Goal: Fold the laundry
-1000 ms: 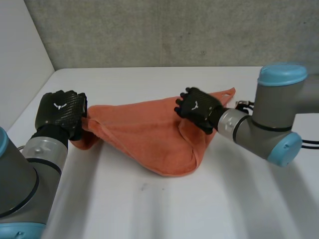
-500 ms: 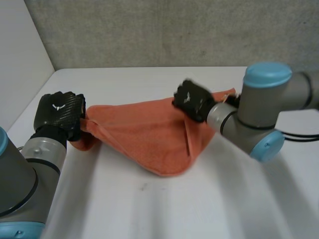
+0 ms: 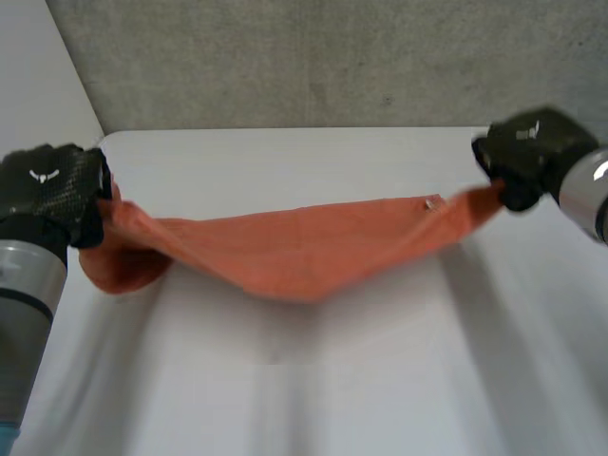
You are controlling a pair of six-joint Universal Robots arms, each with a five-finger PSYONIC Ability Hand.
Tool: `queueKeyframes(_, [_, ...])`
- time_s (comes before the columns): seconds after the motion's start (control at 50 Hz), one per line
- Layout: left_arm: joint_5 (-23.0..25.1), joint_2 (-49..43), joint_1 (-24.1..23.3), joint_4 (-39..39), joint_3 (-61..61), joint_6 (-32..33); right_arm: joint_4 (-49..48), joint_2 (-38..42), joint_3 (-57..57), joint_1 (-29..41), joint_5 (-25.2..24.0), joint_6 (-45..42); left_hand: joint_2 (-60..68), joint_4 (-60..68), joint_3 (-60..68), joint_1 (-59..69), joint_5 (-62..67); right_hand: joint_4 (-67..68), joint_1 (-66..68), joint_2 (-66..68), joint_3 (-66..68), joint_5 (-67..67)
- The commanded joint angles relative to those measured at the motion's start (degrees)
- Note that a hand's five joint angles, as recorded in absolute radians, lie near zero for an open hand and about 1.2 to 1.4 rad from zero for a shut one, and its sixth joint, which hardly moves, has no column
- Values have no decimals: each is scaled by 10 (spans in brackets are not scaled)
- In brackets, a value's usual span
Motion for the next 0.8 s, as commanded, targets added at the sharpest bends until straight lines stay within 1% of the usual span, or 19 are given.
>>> queueKeyframes(0.02, [-1, -83, -3, -77, -7, 0, 69, 10, 59, 8, -2, -17, 102, 103, 104, 126, 112, 119, 250, 125, 124, 139])
queueKeyframes(0.1, [-1, -131, -2, -113, 0, 3, 70, 35, 67, 10, 1, -43, 102, 103, 104, 126, 112, 119, 250, 125, 124, 139])
queueKeyframes(0.14, [-1, -166, 3, -141, 15, 4, 72, 78, 60, 10, 6, -74, 102, 103, 104, 126, 112, 119, 250, 125, 124, 139])
queueKeyframes(0.26, [0, -222, 7, -149, 67, 6, 69, 144, 8, 11, 27, -94, 102, 103, 104, 126, 112, 119, 250, 125, 124, 139])
queueKeyframes(0.32, [1, -252, 8, -146, 129, 6, 52, 193, -69, 18, 43, -95, 102, 103, 104, 126, 112, 119, 250, 125, 124, 139])
queueKeyframes(0.36, [0, -282, 7, -146, 216, 6, 20, 235, -177, 33, 54, -97, 102, 103, 104, 126, 112, 119, 250, 125, 124, 139])
queueKeyframes(0.38, [0, -282, 7, -146, 217, 6, 19, 235, -178, 33, 54, -97, 102, 103, 104, 126, 112, 119, 250, 125, 124, 139])
queueKeyframes(0.42, [1, -293, 6, -143, 270, 6, -38, 267, -307, 44, 64, -94, 102, 103, 104, 126, 112, 119, 250, 125, 124, 139])
queueKeyframes(0.44, [1, -304, 6, -135, 327, 9, -39, 267, -308, 44, 64, -94, 102, 103, 104, 126, 112, 119, 250, 125, 124, 139])
queueKeyframes(0.46, [1, -316, 6, -113, 387, 11, -82, 278, -373, 46, 69, -89, 102, 103, 104, 126, 112, 119, 250, 125, 124, 139])
queueKeyframes(0.48, [1, -316, 6, -113, 387, 11, -83, 278, -374, 46, 69, -89, 102, 103, 104, 126, 112, 119, 250, 125, 124, 139])
queueKeyframes(0.52, [2, -324, 5, -23, 478, 12, -198, 280, -469, 54, 72, -74, 102, 103, 104, 126, 112, 119, 250, 125, 124, 139])
queueKeyframes(0.54, [2, -324, 5, -22, 479, 12, -199, 280, -470, 55, 72, -74, 102, 103, 104, 126, 112, 119, 250, 125, 124, 139])
queueKeyframes(0.58, [2, -317, 8, 116, 509, 11, -319, 252, -474, 62, 70, -51, 102, 103, 104, 126, 112, 119, 250, 125, 124, 139])
queueKeyframes(0.6, [2, -317, 8, 117, 509, 11, -320, 252, -474, 62, 70, -51, 102, 103, 104, 126, 112, 119, 250, 125, 124, 139])
queueKeyframes(0.62, [-1, -309, 8, 185, 504, 11, -368, 229, -455, 62, 71, -41, 102, 103, 104, 126, 112, 119, 250, 125, 124, 139])
queueKeyframes(0.64, [-1, -309, 8, 186, 503, 11, -399, 206, -422, 62, 71, -40, 102, 103, 104, 126, 112, 119, 250, 125, 124, 139])
queueKeyframes(0.68, [-1, -288, 8, 264, 473, 11, -406, 187, -386, 63, 68, -40, 102, 103, 104, 126, 112, 119, 250, 125, 124, 139])
queueKeyframes(0.8, [-2, -273, 22, 262, 403, 6, -402, 148, -248, 60, 50, -33, 102, 103, 104, 126, 112, 119, 250, 125, 124, 139])
